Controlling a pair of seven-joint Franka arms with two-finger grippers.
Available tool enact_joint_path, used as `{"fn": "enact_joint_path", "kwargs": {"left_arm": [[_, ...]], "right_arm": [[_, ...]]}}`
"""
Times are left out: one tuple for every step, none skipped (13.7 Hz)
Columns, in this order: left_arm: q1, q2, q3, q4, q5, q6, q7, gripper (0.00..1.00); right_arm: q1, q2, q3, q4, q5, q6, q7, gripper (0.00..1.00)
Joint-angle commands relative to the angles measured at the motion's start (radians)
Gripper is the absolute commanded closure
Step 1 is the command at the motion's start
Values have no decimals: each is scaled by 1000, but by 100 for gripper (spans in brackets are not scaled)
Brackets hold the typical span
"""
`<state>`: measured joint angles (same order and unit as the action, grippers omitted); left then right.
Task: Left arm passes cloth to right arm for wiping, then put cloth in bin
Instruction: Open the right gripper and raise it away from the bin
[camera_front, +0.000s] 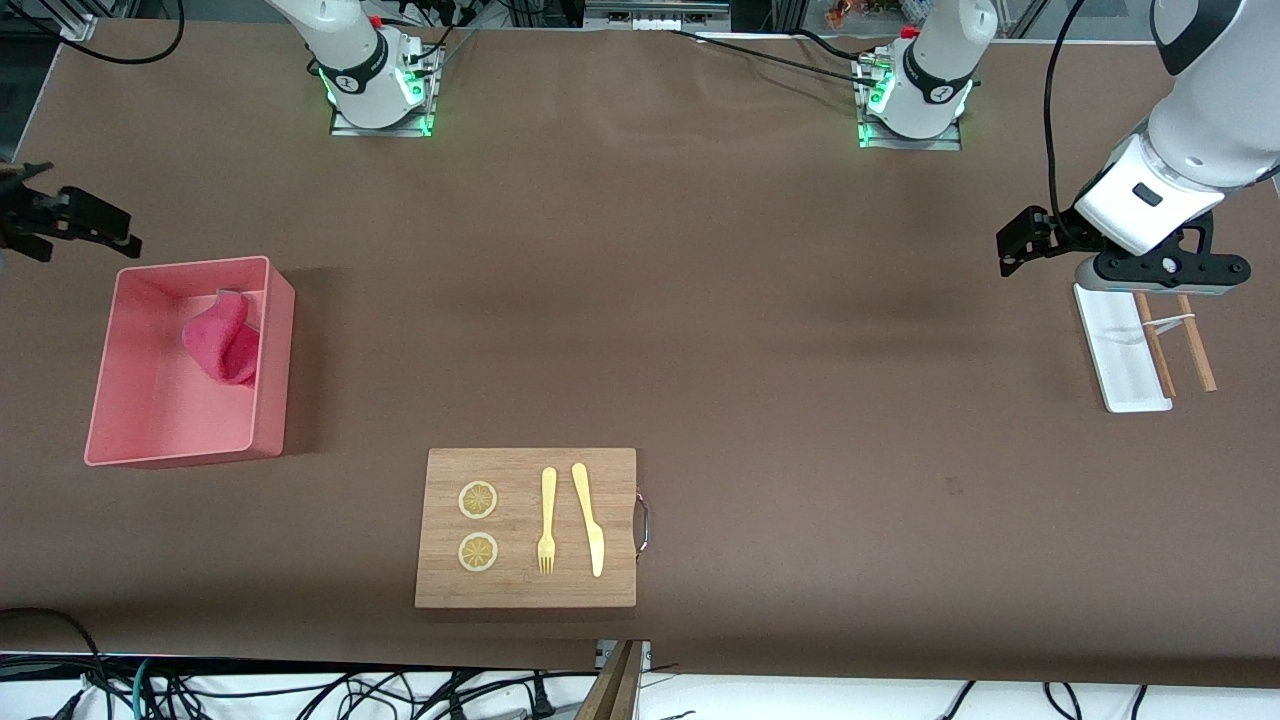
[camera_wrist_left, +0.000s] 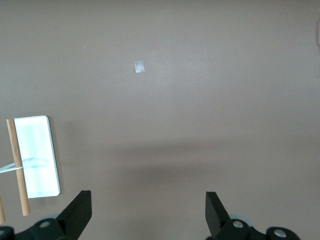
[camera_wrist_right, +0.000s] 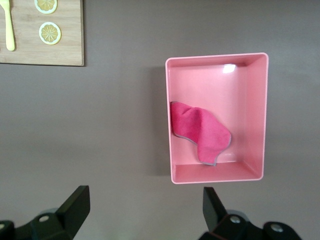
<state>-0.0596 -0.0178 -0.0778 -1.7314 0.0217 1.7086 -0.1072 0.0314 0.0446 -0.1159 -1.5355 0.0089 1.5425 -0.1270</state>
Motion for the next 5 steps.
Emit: {"fn": "enact_joint_path", "kwargs": {"left_arm": [[-3,-1,1,13,-9,-17,-5,0],[-3,-1,1,13,-9,-17,-5,0],[-3,-1,1,13,-9,-17,-5,0],[-3,-1,1,13,-9,-17,-5,0],[-3,-1,1,13,-9,-17,-5,0]], "right_arm": [[-42,-52,51,-48,-10,-21,15,0],[-44,-52,51,-49,-10,-34,29,0],[-45,-51,51,-49,-10,-35,27,0],[-45,-48,51,-46,-10,-35,27,0],[-45,-45,51,-46,-10,-33,26,0]]}}
